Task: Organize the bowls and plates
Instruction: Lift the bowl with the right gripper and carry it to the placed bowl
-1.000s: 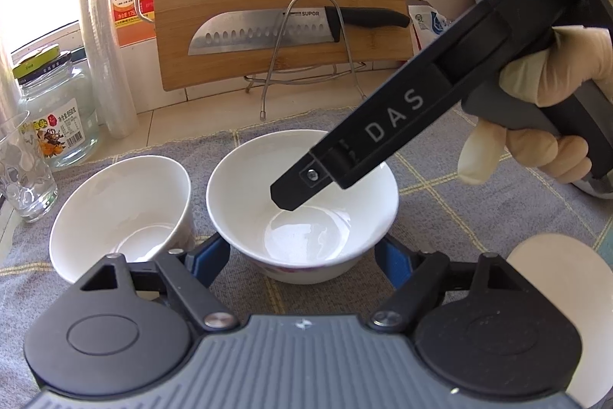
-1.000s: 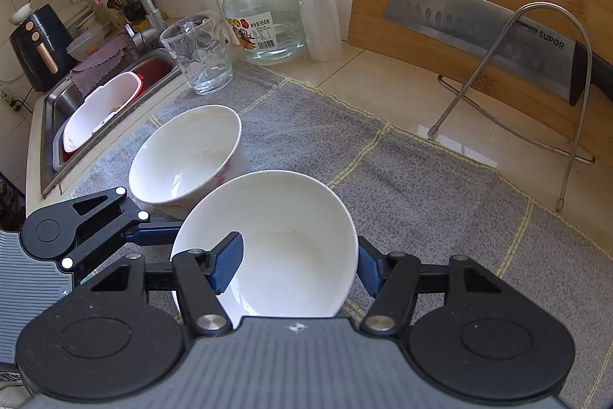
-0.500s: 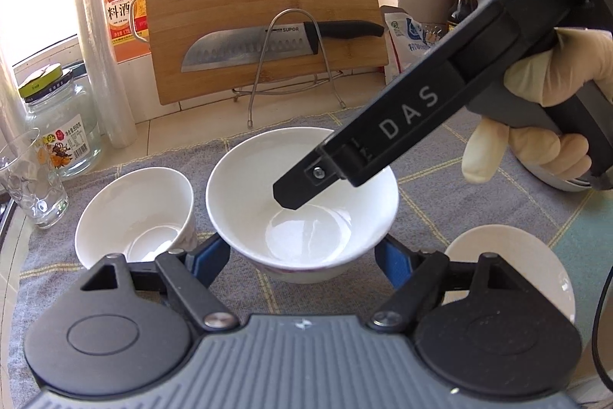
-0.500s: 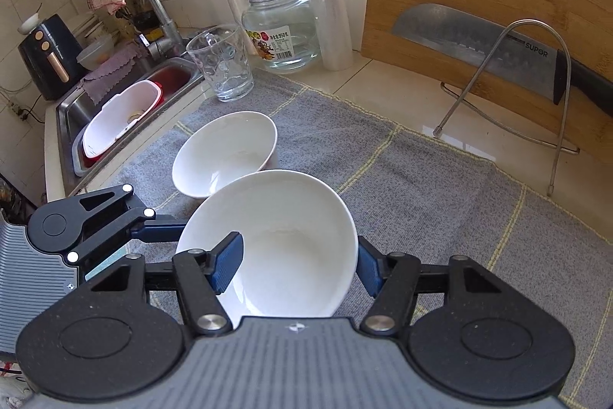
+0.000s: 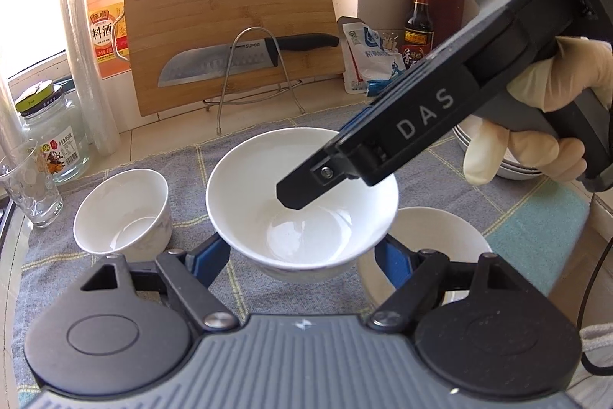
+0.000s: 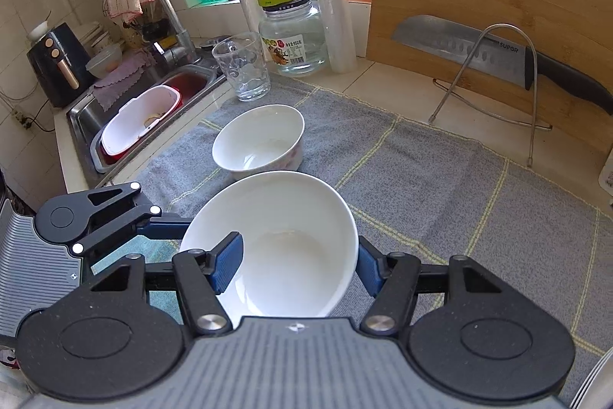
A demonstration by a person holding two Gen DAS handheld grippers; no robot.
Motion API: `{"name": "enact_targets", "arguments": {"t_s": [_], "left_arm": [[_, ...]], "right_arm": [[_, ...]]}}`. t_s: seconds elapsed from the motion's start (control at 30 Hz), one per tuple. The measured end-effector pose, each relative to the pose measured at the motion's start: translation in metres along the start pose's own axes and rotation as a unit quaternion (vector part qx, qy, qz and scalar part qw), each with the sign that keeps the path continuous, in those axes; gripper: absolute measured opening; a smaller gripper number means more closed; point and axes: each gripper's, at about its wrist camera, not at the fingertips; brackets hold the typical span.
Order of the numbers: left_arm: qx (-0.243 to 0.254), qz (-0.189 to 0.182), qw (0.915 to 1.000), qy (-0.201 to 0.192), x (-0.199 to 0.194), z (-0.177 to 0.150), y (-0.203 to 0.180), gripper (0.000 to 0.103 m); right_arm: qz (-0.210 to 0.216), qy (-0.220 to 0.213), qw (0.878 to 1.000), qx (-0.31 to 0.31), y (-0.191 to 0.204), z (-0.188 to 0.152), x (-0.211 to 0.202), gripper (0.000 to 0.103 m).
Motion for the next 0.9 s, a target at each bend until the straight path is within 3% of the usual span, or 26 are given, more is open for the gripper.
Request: {"name": "enact_targets", "arguments": {"t_s": [0.9], "left_arm": [[0.065, -0.054, 0.9964, 0.004, -0.014, -0.01, -0.047, 0.082]], "right_arm": [[-0.026, -0.012, 0.998, 0.063, 0.0, -0.075, -0.043, 0.068]]}}
Point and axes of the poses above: each gripper's, at about its wrist camera, not at the fingertips, and x roughly the way its jaws point, y to its left, z to its top, and after that the axes turned 13 degrees about y, right-handed
